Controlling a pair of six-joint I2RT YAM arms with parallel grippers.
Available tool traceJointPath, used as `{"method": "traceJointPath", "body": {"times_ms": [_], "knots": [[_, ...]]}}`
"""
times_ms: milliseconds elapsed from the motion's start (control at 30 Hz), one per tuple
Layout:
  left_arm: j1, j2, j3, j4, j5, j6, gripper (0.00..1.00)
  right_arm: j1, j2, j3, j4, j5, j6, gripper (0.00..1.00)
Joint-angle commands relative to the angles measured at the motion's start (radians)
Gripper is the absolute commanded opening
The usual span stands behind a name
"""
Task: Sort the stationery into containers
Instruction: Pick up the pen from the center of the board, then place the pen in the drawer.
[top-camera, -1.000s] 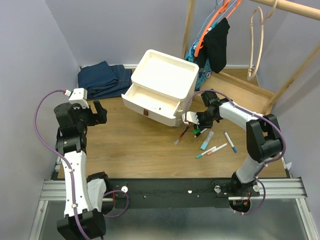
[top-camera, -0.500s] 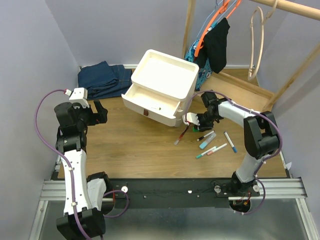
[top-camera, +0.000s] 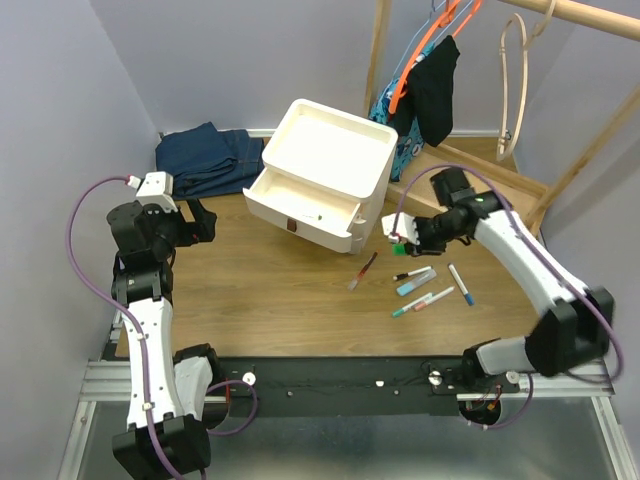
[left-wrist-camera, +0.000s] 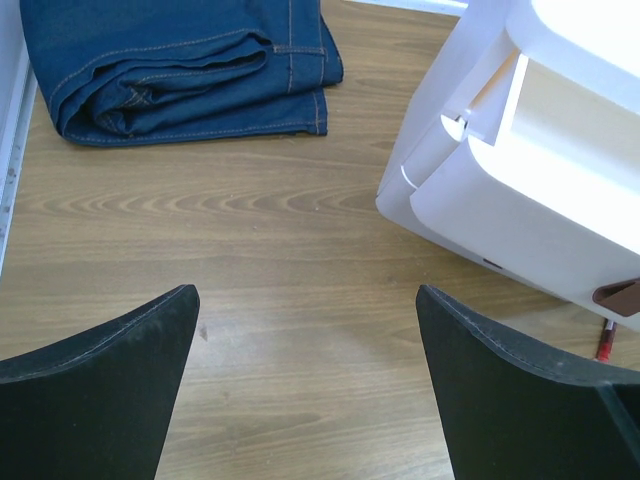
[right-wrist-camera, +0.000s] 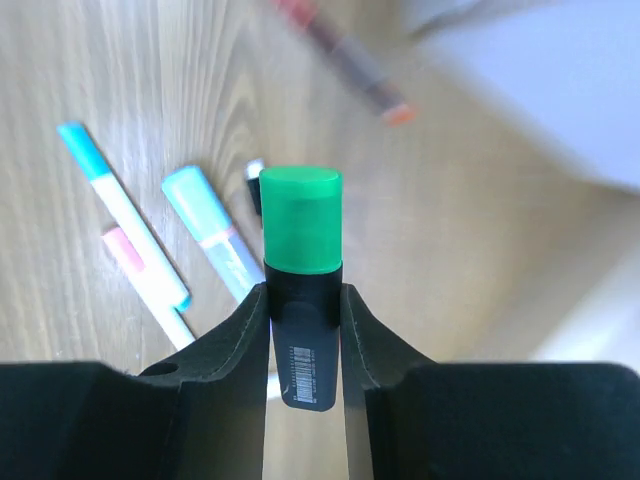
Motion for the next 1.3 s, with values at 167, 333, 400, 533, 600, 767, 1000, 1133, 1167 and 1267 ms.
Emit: {"method": "traceJointPath", "body": {"times_ms": [167,333,400,533,600,767,1000,1133,1167,1267], "knots": [[0.007,0.013,-0.007,0.095,0.054,-0.057,0.99,0.003,-0.308,0.289,0.101,-0.341,0.406,0.08],[0.008,0.014,-0.001,0.098,0.057,-0.068,0.99,0.026,-0.158,0.476,0.343,-0.399,0.797,0.09],[0.007,0.010,0.005,0.093,0.054,-0.063,0.99,0.049,-0.121,0.512,0.391,-0.396,0.873,0.09],[0.008,-0.009,0.004,0.080,0.045,-0.057,0.99,0.179,-0.023,0.601,0.412,-0.369,0.952,0.09],[0.007,-0.018,-0.001,0.075,0.043,-0.057,0.99,0.225,0.025,0.632,0.401,-0.361,0.961,0.09],[0.007,-0.044,-0.007,0.057,0.036,-0.055,0.99,0.316,0.091,0.624,0.402,-0.326,1.015,0.09],[0.007,-0.068,-0.001,0.032,0.028,-0.051,0.99,0.331,0.154,0.587,0.464,-0.185,1.071,0.07],[0.008,-0.073,-0.002,0.017,0.030,-0.046,0.99,0.331,0.163,0.554,0.509,-0.171,1.090,0.07],[0.008,-0.073,-0.002,0.015,0.030,-0.045,0.99,0.334,0.169,0.547,0.510,-0.166,1.088,0.09],[0.008,-0.073,-0.001,0.012,0.030,-0.045,0.99,0.339,0.184,0.549,0.482,-0.154,1.081,0.25]]}}
